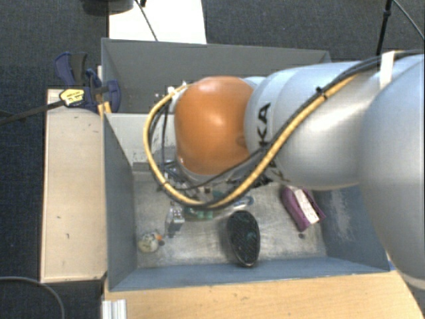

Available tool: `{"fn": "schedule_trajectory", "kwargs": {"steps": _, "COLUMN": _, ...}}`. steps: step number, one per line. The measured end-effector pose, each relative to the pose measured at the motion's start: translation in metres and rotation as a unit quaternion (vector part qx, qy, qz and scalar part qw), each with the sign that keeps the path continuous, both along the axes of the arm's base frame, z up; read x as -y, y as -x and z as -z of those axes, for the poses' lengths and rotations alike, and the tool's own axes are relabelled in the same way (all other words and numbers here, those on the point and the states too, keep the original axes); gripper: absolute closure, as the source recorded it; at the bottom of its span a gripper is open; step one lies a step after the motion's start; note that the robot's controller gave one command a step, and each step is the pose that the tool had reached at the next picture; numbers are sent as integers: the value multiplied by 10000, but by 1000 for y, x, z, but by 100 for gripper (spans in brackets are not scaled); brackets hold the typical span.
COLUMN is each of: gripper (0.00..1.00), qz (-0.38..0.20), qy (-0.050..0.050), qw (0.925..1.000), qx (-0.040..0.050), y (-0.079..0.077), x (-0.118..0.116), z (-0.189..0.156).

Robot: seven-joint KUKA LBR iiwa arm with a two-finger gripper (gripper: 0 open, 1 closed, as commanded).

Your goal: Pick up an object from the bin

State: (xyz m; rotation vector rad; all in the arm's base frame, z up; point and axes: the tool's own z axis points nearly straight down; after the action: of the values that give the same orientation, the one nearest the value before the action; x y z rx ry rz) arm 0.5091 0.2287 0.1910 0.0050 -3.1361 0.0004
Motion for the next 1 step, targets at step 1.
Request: {"fn": "schedule_trajectory", "kwargs": {"steps": 1, "gripper": 0, "qz": -1212, "qy": 5, "qw": 9926, "qx": 17, "y": 5, "x": 135, "z": 68}}
